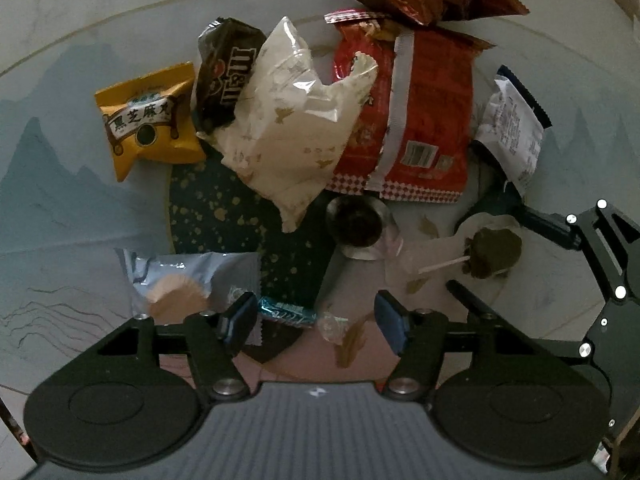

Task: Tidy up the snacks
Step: 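Grasp the clear plastic tray with right gripper while left gripper grasps wrapped candy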

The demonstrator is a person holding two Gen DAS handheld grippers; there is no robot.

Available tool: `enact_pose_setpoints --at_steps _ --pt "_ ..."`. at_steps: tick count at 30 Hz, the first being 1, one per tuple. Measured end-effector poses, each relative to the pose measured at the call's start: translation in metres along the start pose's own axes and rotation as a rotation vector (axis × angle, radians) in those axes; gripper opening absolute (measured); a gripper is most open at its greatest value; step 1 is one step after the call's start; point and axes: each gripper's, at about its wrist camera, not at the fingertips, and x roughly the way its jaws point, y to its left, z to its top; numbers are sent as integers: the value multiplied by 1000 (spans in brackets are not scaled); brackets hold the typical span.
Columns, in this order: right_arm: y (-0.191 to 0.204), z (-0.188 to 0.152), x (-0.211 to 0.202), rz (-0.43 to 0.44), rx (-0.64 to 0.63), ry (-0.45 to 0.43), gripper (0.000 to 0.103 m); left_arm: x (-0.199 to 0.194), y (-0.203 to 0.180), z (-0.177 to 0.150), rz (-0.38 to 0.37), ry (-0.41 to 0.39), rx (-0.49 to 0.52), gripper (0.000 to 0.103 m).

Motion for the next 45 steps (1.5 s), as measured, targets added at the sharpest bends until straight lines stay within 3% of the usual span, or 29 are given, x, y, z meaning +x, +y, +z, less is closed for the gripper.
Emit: enact_pose_setpoints --at_steps 5,9,12,17,21,24,26,31,36,39,42,45 --pt "-3 -7 -8 -2 -16 -23 55 -6 -1 1 8 -13 8 61" --pt "3 -20 -11 -9 6 -38 55 -11 -5 3 24 -30 15 53" --pt "5 -29 -13 -11 36 -45 55 -11 -4 3 35 -29 13 38" --pt "8 -40 -17 -16 64 -41 55 -19 -6 -6 3 -18 45 38" --pt "9 -45 -18 -12 69 -41 55 -22 -21 -11 116 -12 203 38" --pt "8 -45 -16 -5 78 -37 55 -28 -39 -17 144 -8 408 50" --pt "8 -44 -15 1 79 -33 55 -28 -52 -24 207 -18 542 57" --pt "5 -41 -13 26 96 -27 55 -17 -74 -35 279 -13 782 57" --pt "2 -46 -16 44 142 -26 55 4 -83 -40 341 20 917 56" --pt "0 -52 -17 49 177 -29 55 14 -84 -47 351 14 953 41" --pt "2 -57 -18 47 188 -33 55 16 -87 -54 324 -18 974 34" --pt "2 -59 -19 43 204 -41 55 17 -88 -63 286 -41 979 15"
